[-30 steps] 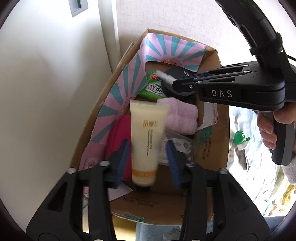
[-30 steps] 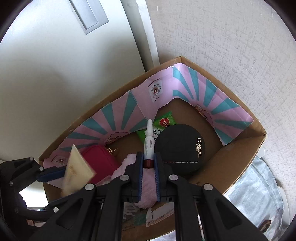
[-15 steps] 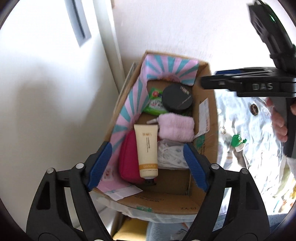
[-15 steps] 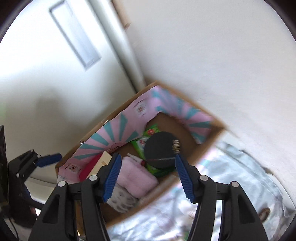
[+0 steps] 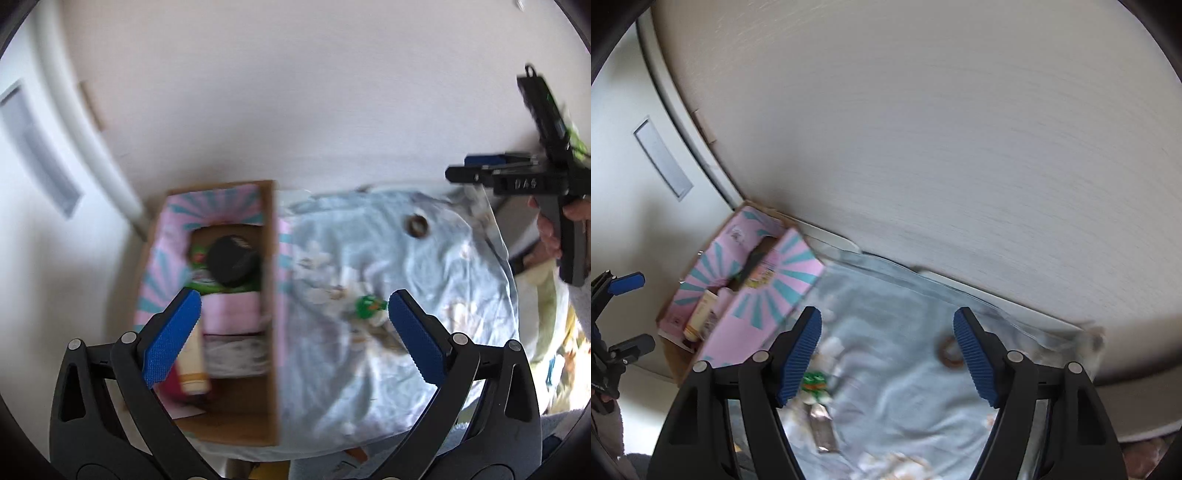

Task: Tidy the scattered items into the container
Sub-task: 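Move both tools back over the frog figure and brown hair tie, then grasp the green frog figure with the left tool while the right grasps the brown hair tie, then carry the frog figure and hair tie into the box and release both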

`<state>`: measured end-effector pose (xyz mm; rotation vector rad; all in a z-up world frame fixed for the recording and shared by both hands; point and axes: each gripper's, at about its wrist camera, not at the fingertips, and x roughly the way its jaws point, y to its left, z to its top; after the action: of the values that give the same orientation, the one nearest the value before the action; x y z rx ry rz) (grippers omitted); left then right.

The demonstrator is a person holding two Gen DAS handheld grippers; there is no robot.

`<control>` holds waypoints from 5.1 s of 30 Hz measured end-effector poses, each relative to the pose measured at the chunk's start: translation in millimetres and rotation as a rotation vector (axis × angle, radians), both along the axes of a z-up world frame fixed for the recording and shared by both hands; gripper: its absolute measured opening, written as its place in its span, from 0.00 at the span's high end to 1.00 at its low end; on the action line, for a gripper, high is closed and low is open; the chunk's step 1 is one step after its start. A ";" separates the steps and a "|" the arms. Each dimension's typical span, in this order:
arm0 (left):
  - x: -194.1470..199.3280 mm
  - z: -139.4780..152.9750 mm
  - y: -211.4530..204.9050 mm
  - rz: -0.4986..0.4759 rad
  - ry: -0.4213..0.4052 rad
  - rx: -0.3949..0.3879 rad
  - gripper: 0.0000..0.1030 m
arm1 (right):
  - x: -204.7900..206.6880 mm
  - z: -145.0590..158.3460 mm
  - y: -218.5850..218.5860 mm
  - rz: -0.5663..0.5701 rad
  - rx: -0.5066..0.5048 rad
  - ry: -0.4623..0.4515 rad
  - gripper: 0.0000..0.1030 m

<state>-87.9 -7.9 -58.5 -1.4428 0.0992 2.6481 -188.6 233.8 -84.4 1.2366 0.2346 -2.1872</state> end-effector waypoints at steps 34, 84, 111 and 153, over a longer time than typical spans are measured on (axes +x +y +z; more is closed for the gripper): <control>-38.1 -173.8 87.7 0.214 -0.296 0.068 0.14 | -33.7 -150.0 11.0 0.153 0.238 -0.009 0.31; -11.5 -49.3 30.9 0.238 -0.111 0.228 0.58 | -24.3 -75.6 0.6 0.265 0.140 0.098 0.86; 19.8 -28.2 -137.1 0.471 -0.052 0.102 0.58 | 64.8 -30.4 -247.2 0.630 0.056 0.047 0.86; 26.7 -44.5 -145.4 0.369 -0.089 0.083 0.10 | 52.0 -52.5 -261.5 0.415 0.108 -0.042 0.35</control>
<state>-61.3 -153.3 -103.0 -1.6887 -0.3112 2.8165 -136.6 -27.7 -137.0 1.1682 0.5469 -1.8085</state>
